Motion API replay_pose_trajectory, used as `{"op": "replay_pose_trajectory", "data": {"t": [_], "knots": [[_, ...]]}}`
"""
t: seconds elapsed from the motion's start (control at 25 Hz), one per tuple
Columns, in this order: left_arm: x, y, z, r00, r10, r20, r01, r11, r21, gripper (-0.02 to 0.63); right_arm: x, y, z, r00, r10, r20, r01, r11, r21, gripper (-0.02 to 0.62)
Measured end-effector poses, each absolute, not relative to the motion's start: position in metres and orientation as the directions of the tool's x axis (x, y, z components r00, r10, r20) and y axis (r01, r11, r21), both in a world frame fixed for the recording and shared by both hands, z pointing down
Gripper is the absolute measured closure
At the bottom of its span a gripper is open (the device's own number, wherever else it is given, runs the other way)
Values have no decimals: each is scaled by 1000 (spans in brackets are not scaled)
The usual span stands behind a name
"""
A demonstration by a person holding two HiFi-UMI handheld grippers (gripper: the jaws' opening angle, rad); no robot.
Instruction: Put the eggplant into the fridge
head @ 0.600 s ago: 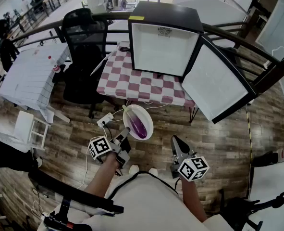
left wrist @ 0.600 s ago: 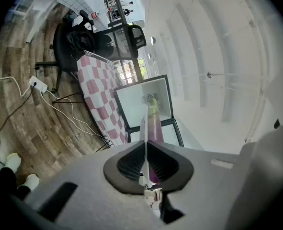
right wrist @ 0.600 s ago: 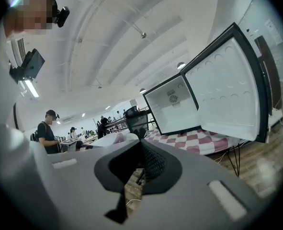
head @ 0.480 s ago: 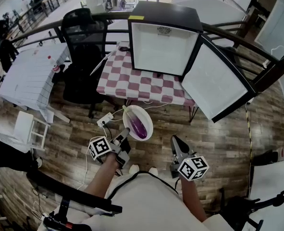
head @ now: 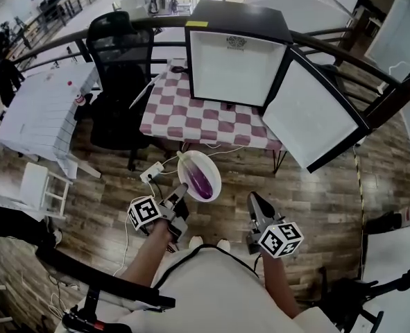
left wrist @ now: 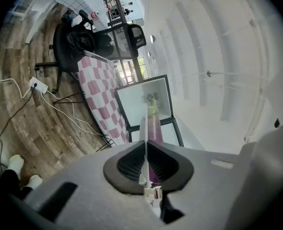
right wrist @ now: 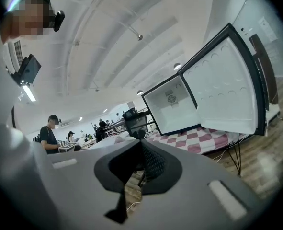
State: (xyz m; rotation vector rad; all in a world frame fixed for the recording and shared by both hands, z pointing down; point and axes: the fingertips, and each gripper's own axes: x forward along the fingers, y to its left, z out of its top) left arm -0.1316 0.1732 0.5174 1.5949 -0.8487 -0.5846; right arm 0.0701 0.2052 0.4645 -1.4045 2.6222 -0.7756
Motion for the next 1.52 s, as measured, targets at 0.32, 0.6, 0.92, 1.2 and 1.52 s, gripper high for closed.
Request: {"op": "replay_pose_trajectory", "data": {"t": [0.32,0.6,0.92,1.2,1.52], "knots": [[-140,171,524,614,-782,108,-224,-41,974,584,70,202,468,-544,-823,165,-772,413,-483,589],[-151,169,526,617,-779,111,-230,-43,972,583,62,200,474,-529,-830,179,-774,385,-502,589],[-160,167,523,645,-762,49,-192,-99,976,575,47,199,476,-524,-833,180,-779,383,-496,589],[-173,171,534,656,-749,93,-214,-67,974,571,35,199,479,-511,-841,181,-783,368,-502,589],[-171,167,519,684,-729,11,-146,-122,982,572,25,204,475,-494,-850,180,-795,358,-490,589]]}}
